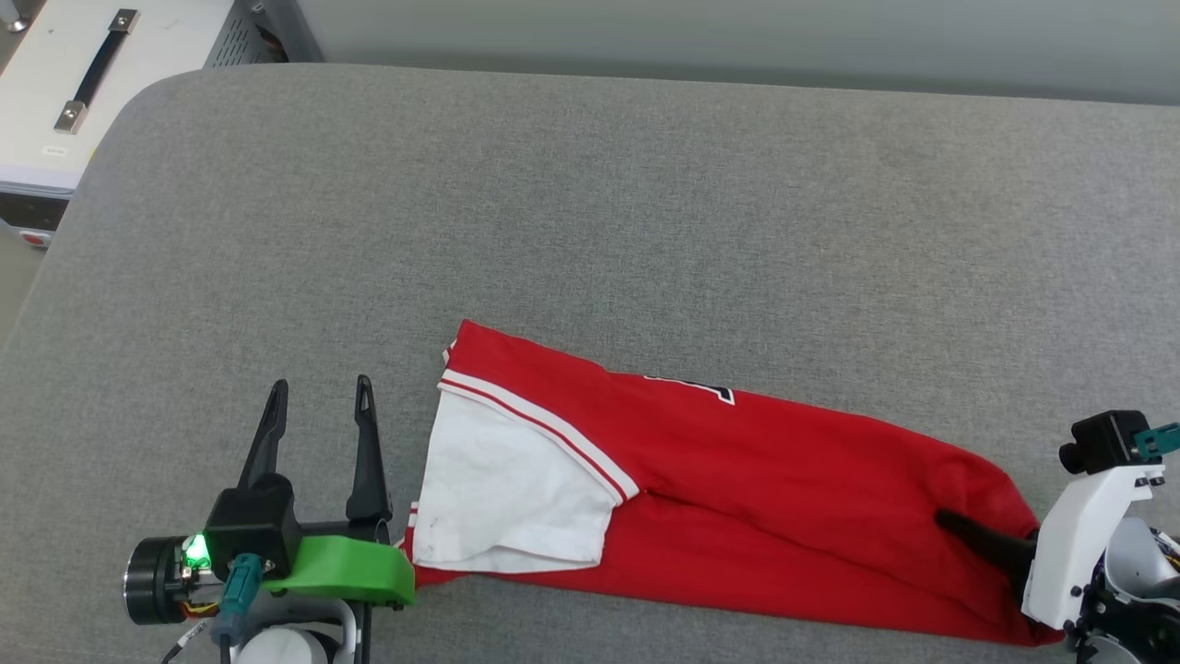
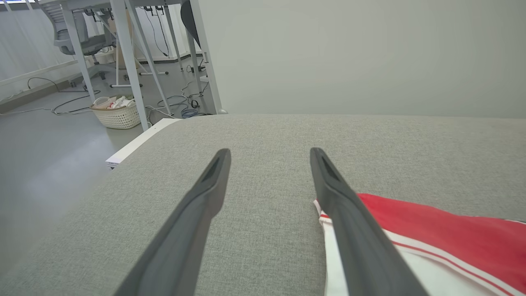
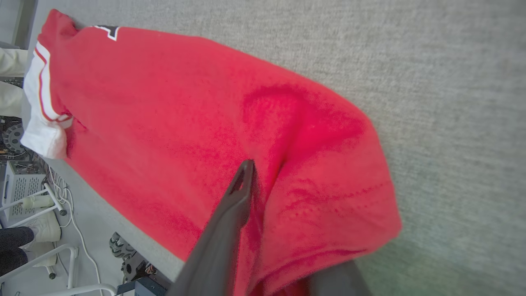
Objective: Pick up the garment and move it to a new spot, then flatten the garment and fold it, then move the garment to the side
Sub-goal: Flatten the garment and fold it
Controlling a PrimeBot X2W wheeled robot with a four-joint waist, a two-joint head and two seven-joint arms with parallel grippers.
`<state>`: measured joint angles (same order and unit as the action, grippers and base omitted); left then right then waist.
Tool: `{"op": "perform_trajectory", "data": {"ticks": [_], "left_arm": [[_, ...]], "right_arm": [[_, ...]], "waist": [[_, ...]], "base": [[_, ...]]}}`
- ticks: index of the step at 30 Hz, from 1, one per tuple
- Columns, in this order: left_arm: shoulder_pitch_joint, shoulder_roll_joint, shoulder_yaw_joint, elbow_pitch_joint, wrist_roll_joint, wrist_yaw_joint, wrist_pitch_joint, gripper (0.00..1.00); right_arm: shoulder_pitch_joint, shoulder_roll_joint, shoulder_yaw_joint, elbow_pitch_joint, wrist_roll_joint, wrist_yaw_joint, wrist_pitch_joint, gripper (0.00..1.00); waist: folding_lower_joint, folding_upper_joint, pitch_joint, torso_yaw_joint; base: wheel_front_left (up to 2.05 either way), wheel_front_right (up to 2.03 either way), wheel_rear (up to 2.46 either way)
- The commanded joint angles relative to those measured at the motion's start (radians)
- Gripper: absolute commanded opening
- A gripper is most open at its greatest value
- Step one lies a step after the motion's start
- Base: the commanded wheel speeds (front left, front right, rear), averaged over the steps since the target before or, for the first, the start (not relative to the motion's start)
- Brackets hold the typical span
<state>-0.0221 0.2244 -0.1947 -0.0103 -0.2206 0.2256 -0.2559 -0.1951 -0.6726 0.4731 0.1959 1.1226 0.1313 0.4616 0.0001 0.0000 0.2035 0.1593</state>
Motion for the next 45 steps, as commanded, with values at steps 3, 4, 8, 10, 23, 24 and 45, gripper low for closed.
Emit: {"op": "perform_trajectory", "data": {"ticks": [3, 4, 8, 10, 23, 24, 45], "left_arm": [[0.035, -0.024, 0.028, -0.011, 0.05, -0.028, -0.006, 1.0], [0.041, -0.029, 0.035, -0.016, 0.059, -0.035, -0.006, 1.0], [0.07, -0.05, 0.063, -0.021, 0.095, -0.059, -0.006, 1.0], [0.08, -0.058, 0.075, -0.022, 0.108, -0.073, -0.006, 1.0], [0.125, -0.089, 0.125, -0.007, 0.161, -0.137, -0.006, 1.0], [0.128, -0.091, 0.128, -0.006, 0.162, -0.139, -0.006, 1.0], [0.065, -0.128, 0.108, 0.026, 0.203, -0.184, -0.006, 1.0]], "right_arm": [[0.015, -0.017, 0.018, 0.016, 0.011, -0.001, -0.032, 0.0], [0.017, -0.026, 0.016, 0.02, 0.016, -0.001, -0.04, 0.0], [0.022, -0.07, -0.002, 0.035, 0.026, -0.001, -0.072, 0.0], [0.024, -0.095, -0.018, 0.046, 0.027, -0.001, -0.084, 0.0], [0.046, -0.196, -0.075, 0.112, 0.011, -0.001, -0.034, 0.0], [0.053, -0.2, -0.077, 0.092, 0.018, -0.001, -0.027, 0.0], [-0.168, 0.02, 0.041, -0.241, -0.051, -0.001, 0.219, 0.0]], "waist": [[-0.0001, 0.0, -0.017, -0.012], [-0.0001, 0.0, -0.02, -0.015], [-0.0001, 0.0, -0.036, -0.026], [-0.0001, 0.0, -0.043, -0.03], [-0.0001, 0.0, -0.099, -0.038], [-0.0001, 0.0, -0.104, -0.038], [-0.0001, 0.0, -0.053, 0.021]], "base": [[0.0, 0.0, 0.0], [0.0, 0.0, 0.0], [0.0, 0.0, 0.0], [0.0, 0.0, 0.0], [0.0, 0.0, 0.0], [0.0, 0.0, 0.0], [0.0, 0.0, 0.0]]}}
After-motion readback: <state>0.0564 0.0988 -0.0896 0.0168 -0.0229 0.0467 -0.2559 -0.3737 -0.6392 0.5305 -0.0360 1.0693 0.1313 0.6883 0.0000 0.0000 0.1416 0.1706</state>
